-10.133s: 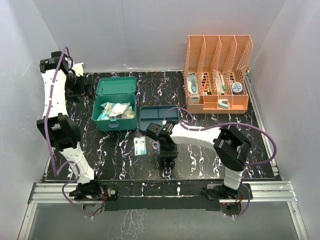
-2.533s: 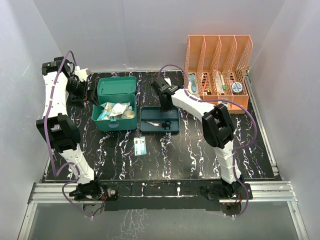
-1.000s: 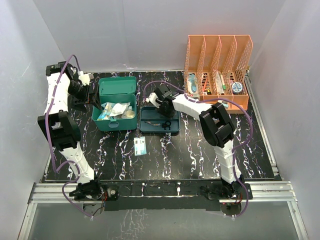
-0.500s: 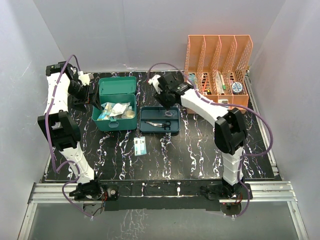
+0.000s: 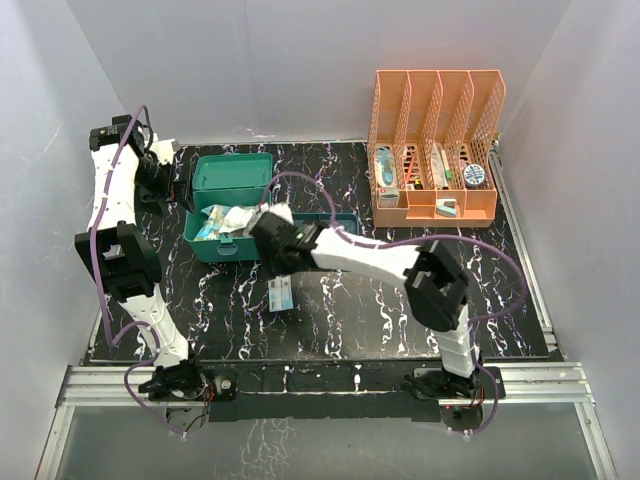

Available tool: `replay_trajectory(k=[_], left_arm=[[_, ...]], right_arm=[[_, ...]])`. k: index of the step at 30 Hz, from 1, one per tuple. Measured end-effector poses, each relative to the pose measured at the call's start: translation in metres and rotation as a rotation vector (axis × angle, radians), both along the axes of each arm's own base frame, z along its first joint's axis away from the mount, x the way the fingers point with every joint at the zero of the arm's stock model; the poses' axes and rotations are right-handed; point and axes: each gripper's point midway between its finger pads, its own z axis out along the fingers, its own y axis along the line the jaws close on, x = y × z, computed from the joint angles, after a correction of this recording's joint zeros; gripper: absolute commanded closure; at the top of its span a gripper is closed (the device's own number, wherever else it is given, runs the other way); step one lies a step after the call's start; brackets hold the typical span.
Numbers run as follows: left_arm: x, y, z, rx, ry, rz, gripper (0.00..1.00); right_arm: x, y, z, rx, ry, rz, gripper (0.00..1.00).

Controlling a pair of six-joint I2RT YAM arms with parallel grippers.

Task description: Organize the medicine kit

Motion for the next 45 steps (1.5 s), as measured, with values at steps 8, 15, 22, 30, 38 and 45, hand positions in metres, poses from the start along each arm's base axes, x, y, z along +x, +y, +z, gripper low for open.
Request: replay_trajectory(k=[8,15,22,30,38,45], left_arm=[[0.0,0.002,0.001,0.019,-0.002,0.0,0.01],[-0.001,0.002,0.003,0.019,-0.005,-0.002,0.01],[-0.003,0.001,0.003,0.017,-0.001,-0.011,0.01],[-0.003,0.0,0.003,0.008,-0.001,-0.014,0.01],[-0.005,-0.001,0.003,0.001,0.004,-0.021,0.01],[-0.006,-0.002,0.004,-0.001,0.008,-0.023,0.01]], right_arm=[[-0.051,-0.001,-0.077,-0.179,0.158,-0.084,0.43],[-0.048,0.002,-0.079,-0.163,0.165,-0.121,0.43],[-0.041,0.019,-0.073,-0.123,0.156,-0.122,0.43],[-0.049,0.022,-0.095,-0.16,0.18,-0.112,0.45],[-0.054,0.029,-0.096,-0.151,0.169,-0.096,0.8],[-0.061,0.024,-0.094,-0.158,0.172,-0.096,0.84]])
